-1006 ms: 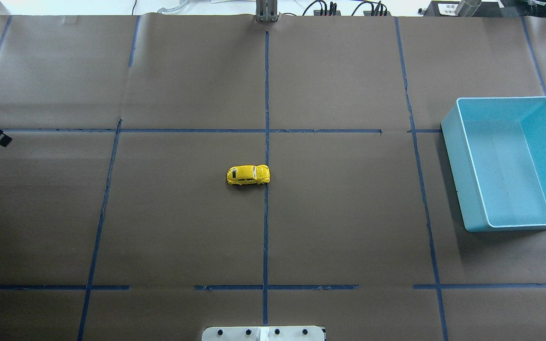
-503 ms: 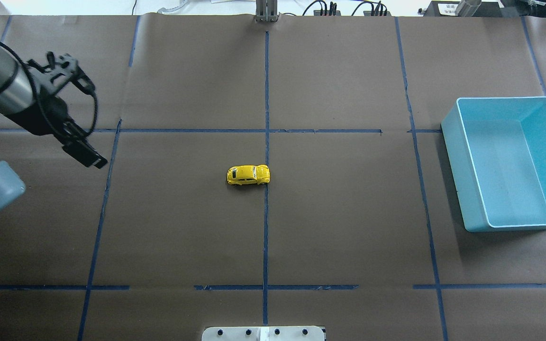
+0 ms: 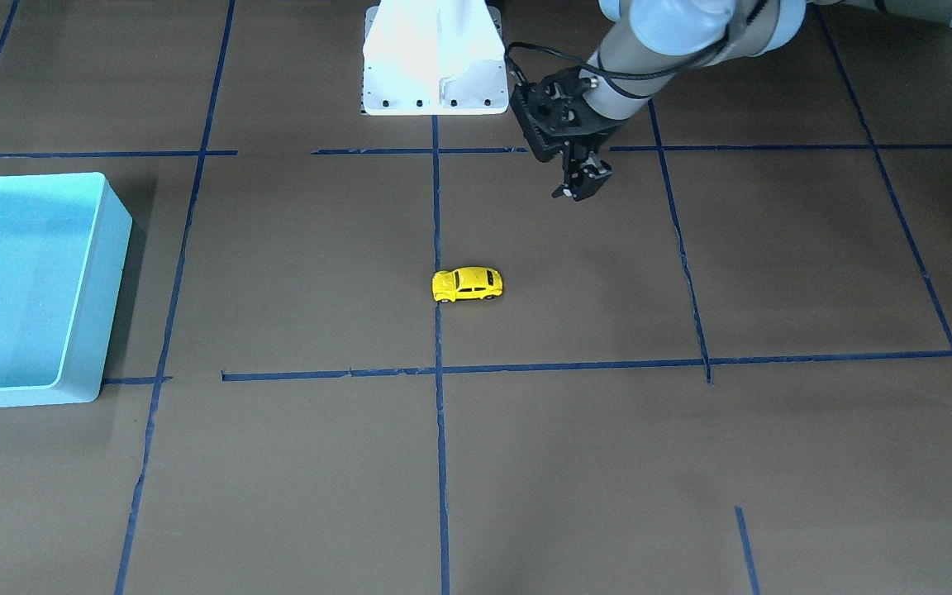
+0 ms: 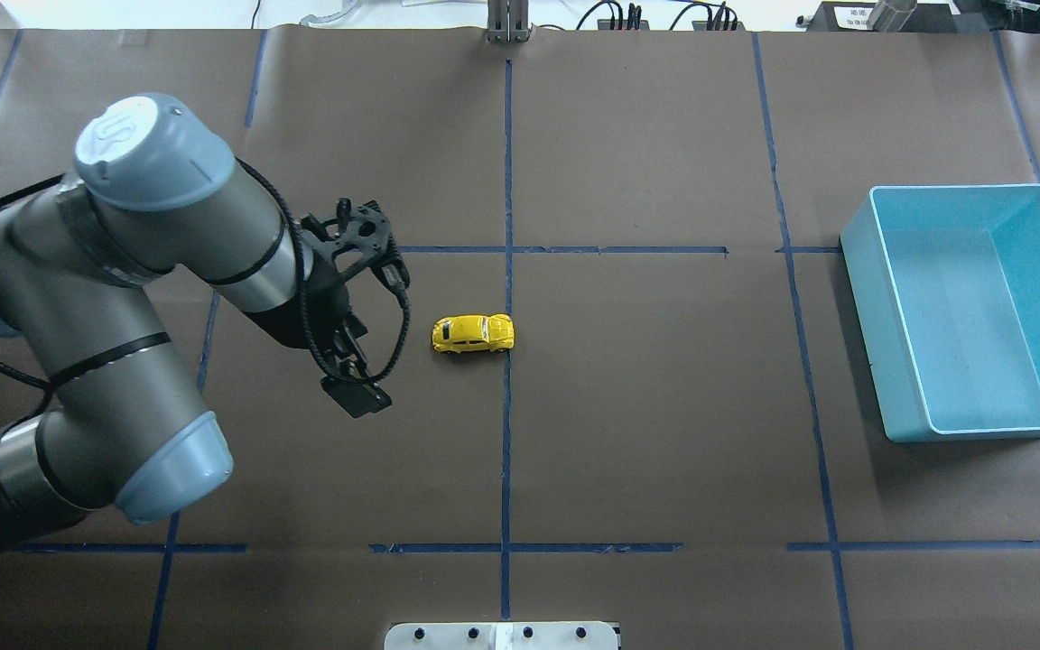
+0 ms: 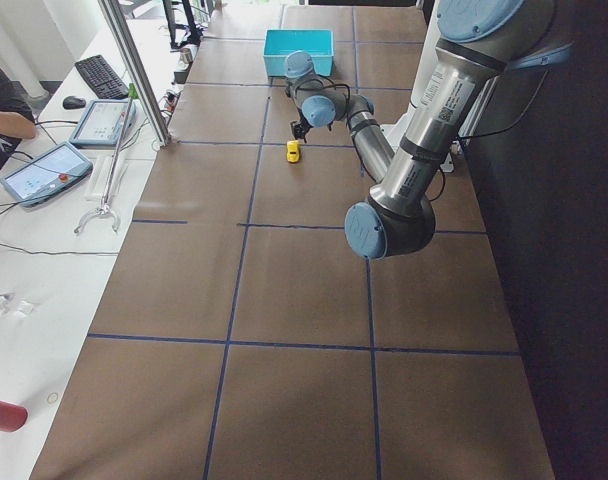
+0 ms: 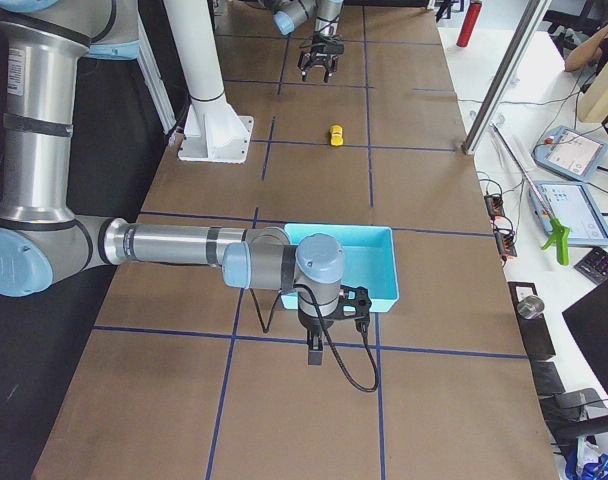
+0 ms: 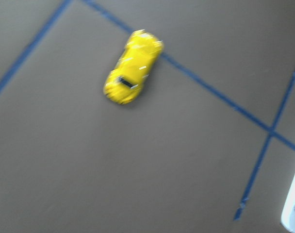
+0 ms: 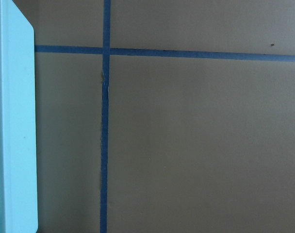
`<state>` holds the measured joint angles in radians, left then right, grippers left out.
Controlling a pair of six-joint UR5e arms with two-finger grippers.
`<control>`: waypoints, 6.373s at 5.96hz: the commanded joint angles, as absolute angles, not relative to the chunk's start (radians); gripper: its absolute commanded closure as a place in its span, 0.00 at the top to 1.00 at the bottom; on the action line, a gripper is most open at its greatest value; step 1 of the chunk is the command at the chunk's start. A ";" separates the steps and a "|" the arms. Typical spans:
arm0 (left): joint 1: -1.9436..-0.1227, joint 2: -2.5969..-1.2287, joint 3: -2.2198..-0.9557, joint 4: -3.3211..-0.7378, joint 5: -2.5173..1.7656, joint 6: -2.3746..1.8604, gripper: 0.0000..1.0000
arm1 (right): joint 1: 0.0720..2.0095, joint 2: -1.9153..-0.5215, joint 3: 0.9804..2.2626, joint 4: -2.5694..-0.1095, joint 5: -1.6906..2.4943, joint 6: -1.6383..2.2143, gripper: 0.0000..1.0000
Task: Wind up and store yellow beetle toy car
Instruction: 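Reach the left gripper down toward the yellow beetle toy car, then close the left gripper on the yellow car, pressing it to the table, then push the held car along the table farther from the robot with the left gripper, then drag the car backward, away from the blue bin, with the left gripper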
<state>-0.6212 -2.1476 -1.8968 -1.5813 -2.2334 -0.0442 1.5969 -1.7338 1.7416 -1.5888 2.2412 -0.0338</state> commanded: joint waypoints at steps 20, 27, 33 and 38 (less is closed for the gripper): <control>-0.480 -2.588 -1.224 -1.505 -1.772 0.471 1.00 | 1.597 -1.735 1.743 -1.589 2.241 -0.034 1.00; -0.472 -2.588 -1.220 -1.523 -1.776 0.453 0.07 | 1.597 -1.735 1.743 -1.589 2.243 -0.034 1.00; -0.506 -2.588 -1.217 -1.835 -1.887 0.270 0.04 | 1.597 -1.735 1.744 -1.589 2.243 -0.034 1.00; -0.505 -2.543 -1.209 -1.905 -1.885 0.272 0.02 | 1.597 -1.735 1.743 -1.589 2.250 -0.034 1.00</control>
<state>-0.5048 -2.5510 -1.2090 -1.8974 -1.8854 0.2715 1.5969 -1.7349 1.7438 -1.5892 2.2485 -0.0338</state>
